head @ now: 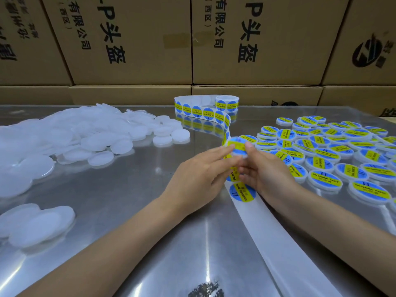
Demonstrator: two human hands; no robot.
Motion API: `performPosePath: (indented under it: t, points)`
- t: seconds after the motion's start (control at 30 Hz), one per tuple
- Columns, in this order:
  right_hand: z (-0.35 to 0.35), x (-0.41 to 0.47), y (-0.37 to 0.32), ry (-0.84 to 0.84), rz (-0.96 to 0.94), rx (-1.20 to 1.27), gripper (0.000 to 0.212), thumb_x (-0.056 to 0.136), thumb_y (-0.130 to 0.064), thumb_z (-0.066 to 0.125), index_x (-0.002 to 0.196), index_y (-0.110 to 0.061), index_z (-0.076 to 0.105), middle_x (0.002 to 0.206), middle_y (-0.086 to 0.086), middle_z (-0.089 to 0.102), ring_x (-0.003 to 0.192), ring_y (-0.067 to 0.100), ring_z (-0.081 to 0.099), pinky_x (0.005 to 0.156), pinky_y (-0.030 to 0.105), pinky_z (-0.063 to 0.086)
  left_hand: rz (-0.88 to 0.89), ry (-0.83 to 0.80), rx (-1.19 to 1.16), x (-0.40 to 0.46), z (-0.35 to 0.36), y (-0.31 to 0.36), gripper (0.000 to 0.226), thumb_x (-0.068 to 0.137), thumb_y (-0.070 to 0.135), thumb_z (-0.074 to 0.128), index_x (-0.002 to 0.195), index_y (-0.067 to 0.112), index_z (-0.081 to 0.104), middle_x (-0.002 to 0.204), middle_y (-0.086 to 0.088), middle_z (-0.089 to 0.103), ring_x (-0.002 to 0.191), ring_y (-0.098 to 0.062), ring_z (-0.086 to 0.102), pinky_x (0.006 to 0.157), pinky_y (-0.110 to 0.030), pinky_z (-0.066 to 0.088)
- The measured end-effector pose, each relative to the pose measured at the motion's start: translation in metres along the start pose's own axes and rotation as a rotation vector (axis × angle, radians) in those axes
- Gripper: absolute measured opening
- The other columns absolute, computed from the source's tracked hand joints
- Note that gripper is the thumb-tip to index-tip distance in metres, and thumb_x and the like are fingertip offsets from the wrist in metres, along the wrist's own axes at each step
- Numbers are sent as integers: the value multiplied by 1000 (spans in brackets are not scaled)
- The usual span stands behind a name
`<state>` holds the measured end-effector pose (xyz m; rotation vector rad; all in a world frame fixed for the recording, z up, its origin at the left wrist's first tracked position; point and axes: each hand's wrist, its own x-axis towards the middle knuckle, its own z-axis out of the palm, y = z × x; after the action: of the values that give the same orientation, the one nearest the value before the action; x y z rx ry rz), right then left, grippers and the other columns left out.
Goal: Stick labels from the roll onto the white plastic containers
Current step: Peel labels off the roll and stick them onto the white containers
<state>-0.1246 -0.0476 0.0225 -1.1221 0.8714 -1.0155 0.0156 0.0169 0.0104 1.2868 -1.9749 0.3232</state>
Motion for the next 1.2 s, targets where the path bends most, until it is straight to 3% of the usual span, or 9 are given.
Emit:
performPosePath:
  t: [0.13,0.27,0.47,0.57,0.7,0.77,0.9,1.07,1.2]
  points:
    - [-11,6,-4,43,35,130,21,97,-29,48,92,-13,59,73,-3,73,73,8,65,56,19,55,-121,-352,-67,-5,4,-4,53,92,42,55,142,33,39,148,13,38,135,-6,37,106,-35,39]
    - [-22,12,-8,112,75,143,17,99,-22,46,107,-8,52,92,0,69,80,9,63,62,23,49,-184,-548,-60,-4,8,-3,49,91,56,45,136,37,46,146,22,38,133,3,34,107,-32,37]
    - [-33,14,-15,99,150,66,20,93,-4,51,112,-2,58,116,3,65,90,12,65,69,25,48,-177,-552,-77,-4,8,-4,44,93,54,42,134,39,48,147,22,36,134,4,30,107,-33,36]
    - [-35,14,-18,103,177,18,13,95,-5,46,97,-5,59,112,5,66,85,13,65,67,25,48,-177,-549,-65,-4,8,-6,44,94,53,43,134,38,48,147,22,36,134,3,31,108,-33,36]
    - [-36,13,-20,93,190,-66,18,98,-11,44,112,-6,55,94,4,70,79,14,66,63,25,49,-175,-538,-54,-5,9,-8,43,94,52,43,134,38,48,147,22,37,133,4,33,107,-32,36]
    - [-35,12,-18,99,159,-117,15,97,-13,48,107,-9,57,86,1,71,74,12,66,59,24,49,-169,-524,-54,-5,10,-9,43,94,52,44,134,37,49,146,21,38,132,3,33,107,-30,35]
    - [-24,7,-10,103,-47,-277,7,92,-13,56,85,-13,57,62,-2,69,47,5,57,45,16,46,-169,-459,-101,-7,12,-13,44,93,47,49,134,31,52,141,17,46,130,1,38,107,-22,32]
    - [-14,-4,8,-170,-524,-1013,13,84,-17,64,77,-26,59,75,-12,63,70,0,57,64,18,43,-249,-311,-139,-4,3,-27,38,93,28,56,129,19,55,130,4,55,121,-11,50,102,-30,38]
    - [-17,-7,13,-272,-619,-1237,4,86,-27,62,89,-29,62,84,-17,56,77,-8,47,65,10,34,-480,-227,275,-8,-20,-66,44,92,41,51,130,18,53,137,-3,48,128,-22,41,104,-35,33]
